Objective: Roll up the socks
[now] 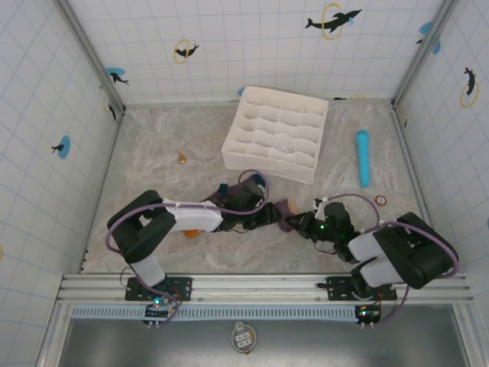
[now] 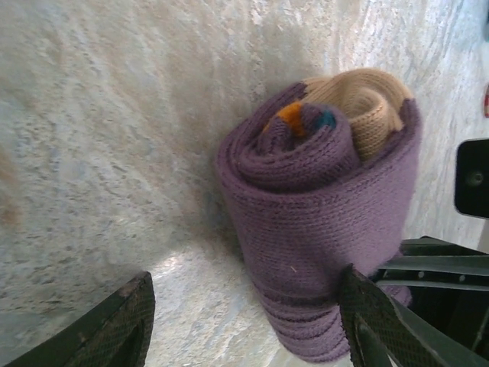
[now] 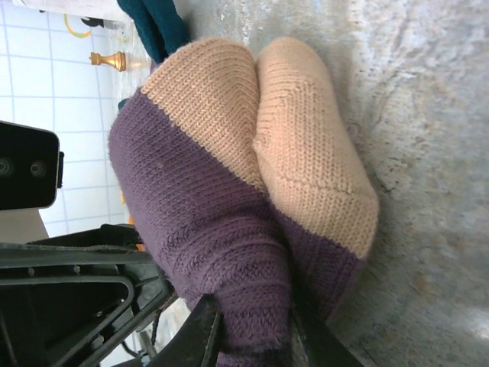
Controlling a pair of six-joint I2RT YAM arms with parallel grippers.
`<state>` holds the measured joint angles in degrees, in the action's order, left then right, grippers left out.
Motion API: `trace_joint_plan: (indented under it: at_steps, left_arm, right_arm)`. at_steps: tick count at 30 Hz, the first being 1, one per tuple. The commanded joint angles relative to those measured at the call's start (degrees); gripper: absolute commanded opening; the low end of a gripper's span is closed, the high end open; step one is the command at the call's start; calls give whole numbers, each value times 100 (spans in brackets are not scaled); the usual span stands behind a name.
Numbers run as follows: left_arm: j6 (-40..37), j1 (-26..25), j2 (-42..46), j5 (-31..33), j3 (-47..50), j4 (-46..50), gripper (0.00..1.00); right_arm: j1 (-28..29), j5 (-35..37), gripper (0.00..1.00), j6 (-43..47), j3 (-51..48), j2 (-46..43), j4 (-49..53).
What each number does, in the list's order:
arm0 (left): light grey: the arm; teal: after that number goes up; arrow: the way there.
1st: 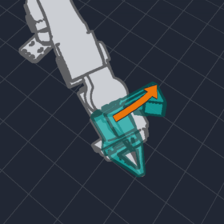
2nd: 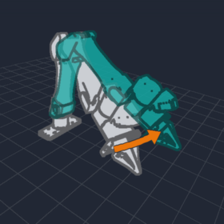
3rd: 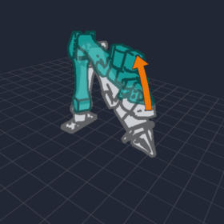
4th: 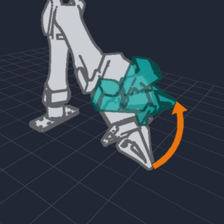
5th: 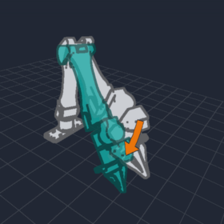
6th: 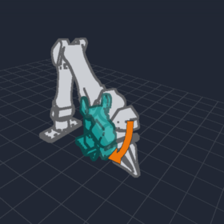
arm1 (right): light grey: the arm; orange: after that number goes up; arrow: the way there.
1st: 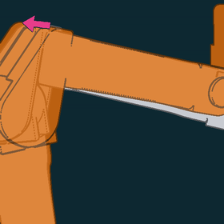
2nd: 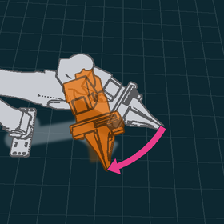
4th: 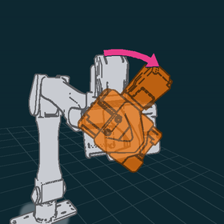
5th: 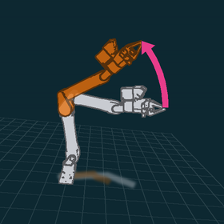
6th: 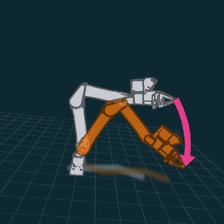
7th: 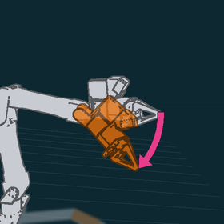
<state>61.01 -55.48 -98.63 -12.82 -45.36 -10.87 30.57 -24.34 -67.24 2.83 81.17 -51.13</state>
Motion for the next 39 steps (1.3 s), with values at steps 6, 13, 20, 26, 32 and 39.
trace_joint_plan:
  at_steps: [6,13,20,26,32,39]
  left_arm:
    - [153,-41,-388,159,-200,-343,63]
    - [205,-59,-710,164,-328,-441,39]
    - [276,-59,-838,314,-559,-30,10]
    - [100,-42,-874,363,-1009,1093,0]
    - [130,62,-750,162,-1241,1725,0]
    - [104,91,-632,95,-1284,2156,0]
  right_arm:
    - [-79,-379,2,-684,-333,529,607]
    - [-117,-433,5,-944,-439,524,307]
    - [-141,-376,22,-798,-452,229,390]
    - [90,463,48,541,358,-1104,2808]
    - [423,1517,63,1706,1342,-2135,4858]
    - [1262,3020,68,2785,2001,-2239,5621]
